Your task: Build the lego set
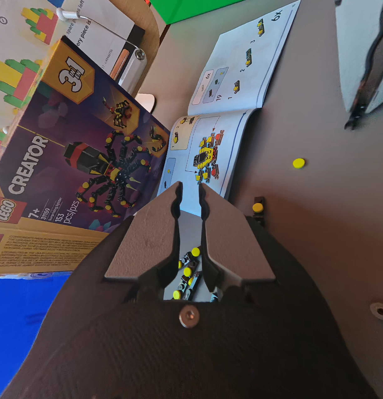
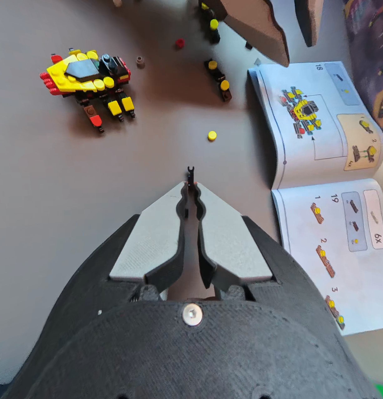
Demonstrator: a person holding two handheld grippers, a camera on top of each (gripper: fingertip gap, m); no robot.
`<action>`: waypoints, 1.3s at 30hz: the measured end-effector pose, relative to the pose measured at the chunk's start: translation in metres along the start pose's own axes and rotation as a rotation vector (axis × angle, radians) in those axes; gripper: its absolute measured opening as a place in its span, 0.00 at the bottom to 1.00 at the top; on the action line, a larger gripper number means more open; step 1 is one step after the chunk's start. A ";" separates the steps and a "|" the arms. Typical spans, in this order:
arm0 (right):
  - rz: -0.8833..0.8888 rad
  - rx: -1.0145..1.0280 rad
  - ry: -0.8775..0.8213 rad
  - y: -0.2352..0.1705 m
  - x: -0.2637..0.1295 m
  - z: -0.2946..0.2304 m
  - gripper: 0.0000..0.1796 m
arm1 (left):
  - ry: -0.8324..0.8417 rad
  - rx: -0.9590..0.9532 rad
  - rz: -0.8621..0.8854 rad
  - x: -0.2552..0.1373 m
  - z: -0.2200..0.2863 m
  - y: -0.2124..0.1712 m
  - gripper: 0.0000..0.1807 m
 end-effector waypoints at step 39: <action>0.185 -0.020 0.030 0.028 0.013 -0.003 0.09 | -0.004 -0.006 0.000 -0.001 0.000 0.000 0.07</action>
Point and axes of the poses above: each gripper's, where its closed fingertips meet, x out along the fingers, y out of its top, z = x × y across the jaws, the point moved 6 cm from there along -x, back along the fingers, and after that the axes turned 11 degrees about y, right-handed, at the moved point
